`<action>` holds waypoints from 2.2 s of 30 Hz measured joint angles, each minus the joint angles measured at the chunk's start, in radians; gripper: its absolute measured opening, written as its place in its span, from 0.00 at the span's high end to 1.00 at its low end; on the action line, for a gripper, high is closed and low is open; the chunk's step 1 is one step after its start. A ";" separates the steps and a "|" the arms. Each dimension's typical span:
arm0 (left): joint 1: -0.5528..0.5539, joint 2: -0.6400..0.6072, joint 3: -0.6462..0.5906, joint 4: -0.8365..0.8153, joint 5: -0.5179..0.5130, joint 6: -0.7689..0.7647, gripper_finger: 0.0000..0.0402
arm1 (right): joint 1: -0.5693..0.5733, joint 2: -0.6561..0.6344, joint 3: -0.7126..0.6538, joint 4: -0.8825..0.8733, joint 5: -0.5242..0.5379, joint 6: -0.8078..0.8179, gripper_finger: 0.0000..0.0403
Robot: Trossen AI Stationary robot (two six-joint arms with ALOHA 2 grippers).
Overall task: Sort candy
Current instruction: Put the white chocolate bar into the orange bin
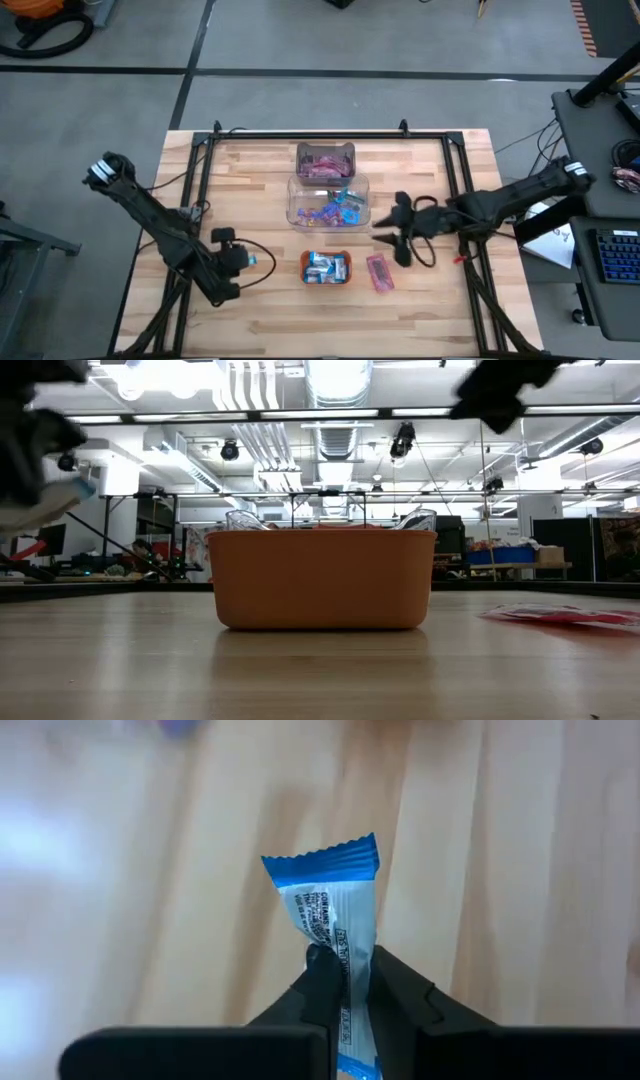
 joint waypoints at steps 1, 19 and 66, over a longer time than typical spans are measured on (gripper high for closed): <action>0.004 -0.008 0.010 0.004 -0.032 0.021 0.96 | 0.016 -0.019 0.000 -0.048 -0.028 0.031 0.65; 0.180 -0.002 0.087 0.609 -0.152 0.850 0.97 | 0.170 -0.204 0.000 -0.509 -0.078 0.594 0.65; 0.429 0.404 0.084 1.088 0.042 0.982 0.97 | 0.174 -0.017 0.000 -0.507 -0.015 0.791 0.65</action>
